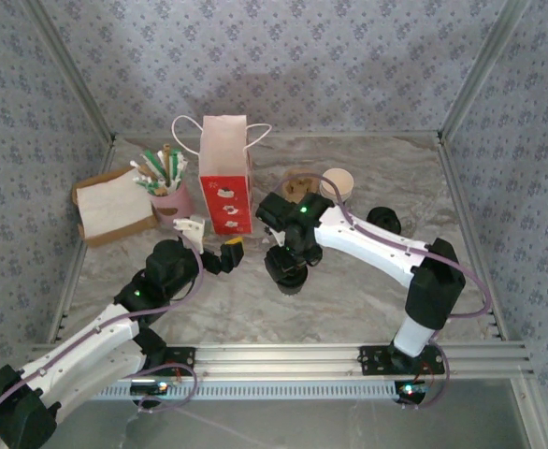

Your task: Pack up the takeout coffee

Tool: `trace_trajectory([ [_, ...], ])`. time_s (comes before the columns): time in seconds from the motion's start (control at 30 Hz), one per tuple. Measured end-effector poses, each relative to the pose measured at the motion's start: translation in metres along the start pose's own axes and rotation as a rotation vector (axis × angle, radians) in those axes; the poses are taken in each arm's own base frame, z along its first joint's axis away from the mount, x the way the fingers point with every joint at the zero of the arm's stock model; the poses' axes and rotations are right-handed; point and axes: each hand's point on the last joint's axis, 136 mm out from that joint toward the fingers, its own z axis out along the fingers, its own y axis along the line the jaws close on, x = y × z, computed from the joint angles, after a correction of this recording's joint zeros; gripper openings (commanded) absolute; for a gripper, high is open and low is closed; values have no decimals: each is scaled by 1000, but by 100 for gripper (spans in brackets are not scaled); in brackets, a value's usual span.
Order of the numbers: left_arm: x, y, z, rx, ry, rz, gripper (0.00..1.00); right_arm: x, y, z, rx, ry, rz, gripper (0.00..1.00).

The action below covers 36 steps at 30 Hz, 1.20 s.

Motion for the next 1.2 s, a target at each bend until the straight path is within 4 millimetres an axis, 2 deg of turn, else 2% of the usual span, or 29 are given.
trace_trajectory([
  [1.2,0,0,0,3,1,0,100,6,-8,-1,32,10,27,72],
])
